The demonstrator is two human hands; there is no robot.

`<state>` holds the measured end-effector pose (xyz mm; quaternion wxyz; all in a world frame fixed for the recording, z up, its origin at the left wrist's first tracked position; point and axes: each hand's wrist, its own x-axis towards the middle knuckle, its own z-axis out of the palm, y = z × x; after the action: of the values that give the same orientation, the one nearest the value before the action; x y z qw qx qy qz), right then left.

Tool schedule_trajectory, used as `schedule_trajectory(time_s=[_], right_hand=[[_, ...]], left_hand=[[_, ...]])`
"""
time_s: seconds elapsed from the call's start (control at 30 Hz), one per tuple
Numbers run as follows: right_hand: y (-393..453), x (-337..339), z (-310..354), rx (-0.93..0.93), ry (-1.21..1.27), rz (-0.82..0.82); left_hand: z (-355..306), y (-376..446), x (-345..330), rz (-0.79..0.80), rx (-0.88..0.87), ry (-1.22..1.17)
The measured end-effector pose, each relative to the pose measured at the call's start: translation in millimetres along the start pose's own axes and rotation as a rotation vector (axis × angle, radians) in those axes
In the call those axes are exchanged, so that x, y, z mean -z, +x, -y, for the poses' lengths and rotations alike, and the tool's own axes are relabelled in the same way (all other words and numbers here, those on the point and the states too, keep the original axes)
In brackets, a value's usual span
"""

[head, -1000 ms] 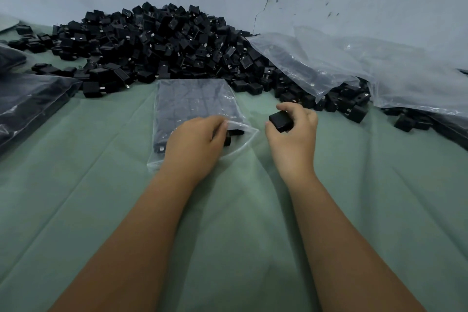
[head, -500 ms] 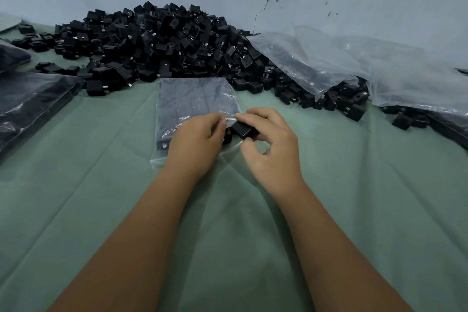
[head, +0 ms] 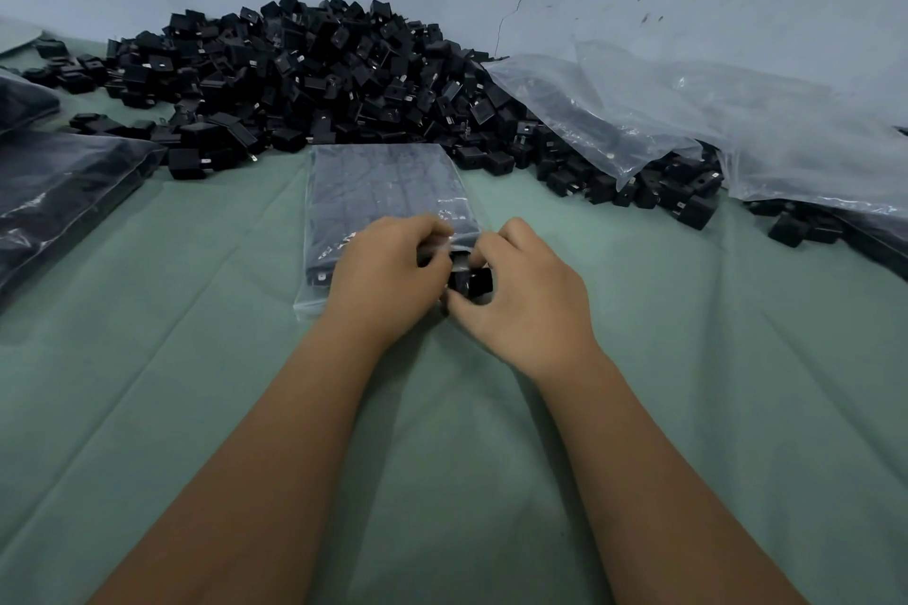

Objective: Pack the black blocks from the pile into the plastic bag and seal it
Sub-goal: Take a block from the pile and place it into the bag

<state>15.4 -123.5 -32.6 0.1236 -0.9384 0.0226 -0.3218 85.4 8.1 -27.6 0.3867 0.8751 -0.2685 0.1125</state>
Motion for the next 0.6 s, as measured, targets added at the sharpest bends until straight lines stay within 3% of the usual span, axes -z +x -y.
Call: schedule_trajectory(time_s=[0.23,0.6], right_hand=[[2,-1,-3,0.027,0.071,-0.022],[4,-9,-16,-0.199,0.102,0.09]], left_hand=[[1,-2,1,0.028,-0.138,0.144],[3,-2,-1,0.006,-0.169,0.179]])
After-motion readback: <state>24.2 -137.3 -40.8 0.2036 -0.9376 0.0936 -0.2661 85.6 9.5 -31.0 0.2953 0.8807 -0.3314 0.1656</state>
